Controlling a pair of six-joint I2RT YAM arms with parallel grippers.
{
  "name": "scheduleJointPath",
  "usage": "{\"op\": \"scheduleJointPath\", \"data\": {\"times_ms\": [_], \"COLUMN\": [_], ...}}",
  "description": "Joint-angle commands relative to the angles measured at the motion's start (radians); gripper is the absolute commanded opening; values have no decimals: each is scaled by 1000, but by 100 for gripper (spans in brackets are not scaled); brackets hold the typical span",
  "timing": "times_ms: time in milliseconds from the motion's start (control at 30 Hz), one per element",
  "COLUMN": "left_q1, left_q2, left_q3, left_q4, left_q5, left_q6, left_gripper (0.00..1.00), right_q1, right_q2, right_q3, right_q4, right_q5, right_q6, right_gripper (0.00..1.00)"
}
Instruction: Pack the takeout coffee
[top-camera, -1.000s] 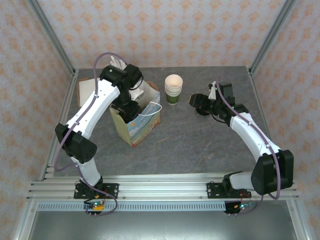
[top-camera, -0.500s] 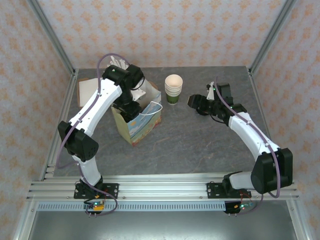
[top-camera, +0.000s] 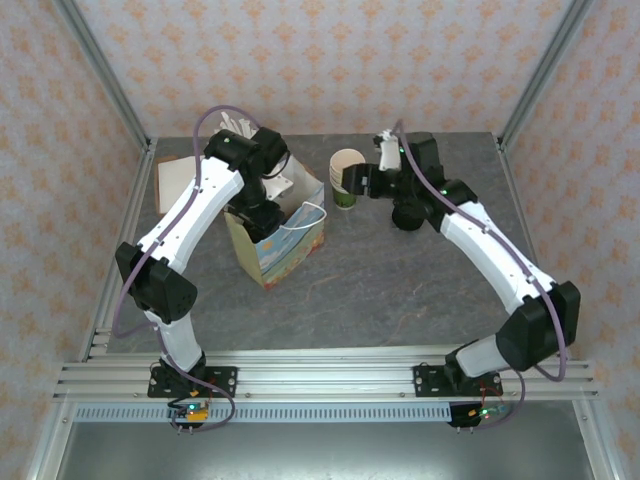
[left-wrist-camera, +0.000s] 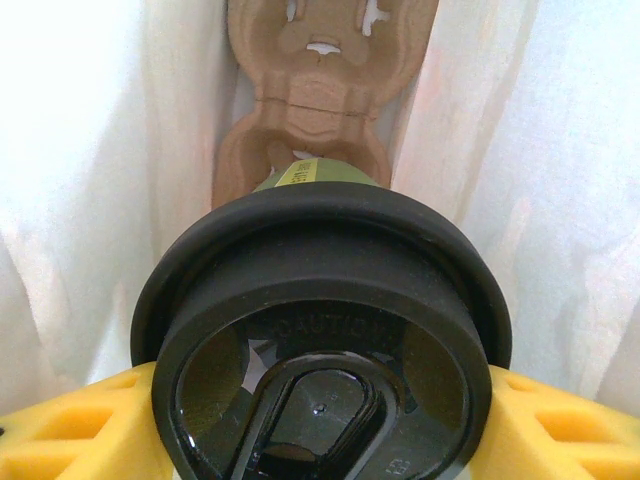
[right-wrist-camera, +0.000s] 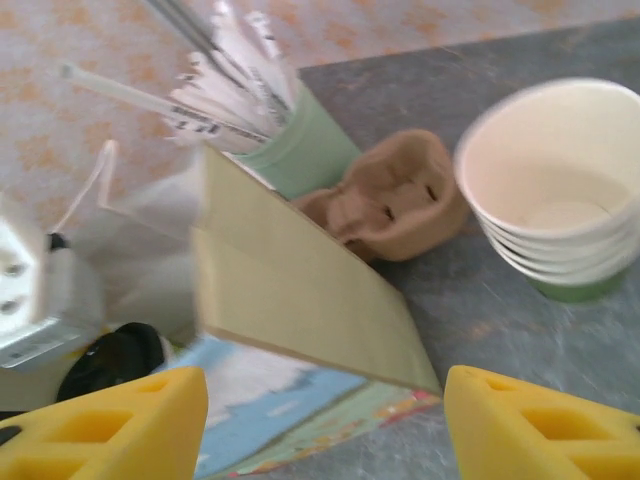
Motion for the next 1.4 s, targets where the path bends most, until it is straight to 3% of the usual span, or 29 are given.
{"op": "scheduleJointPath", "data": {"times_ms": [0, 267, 767, 1367], "left_q1": [6, 7, 6, 7], "left_q2": [-33, -42, -39, -39], "left_q3": [-9, -18, -16, -9], "left_q4": [9, 13, 13, 14], "left_q5": [11, 12, 16, 20], "left_q6": [28, 28, 28, 32], "left_gripper": [53, 52, 52, 51], "right_q1": [46, 109, 117, 130], "right_q2": [74, 222, 345, 434], "right_q3": [98, 282, 455, 591], "right_q4": [-96, -217, -305, -384], "right_q5": [-10, 5, 7, 6], "right_q6": [-104, -176, -192, -226], "right_gripper": [61, 52, 45, 12]}}
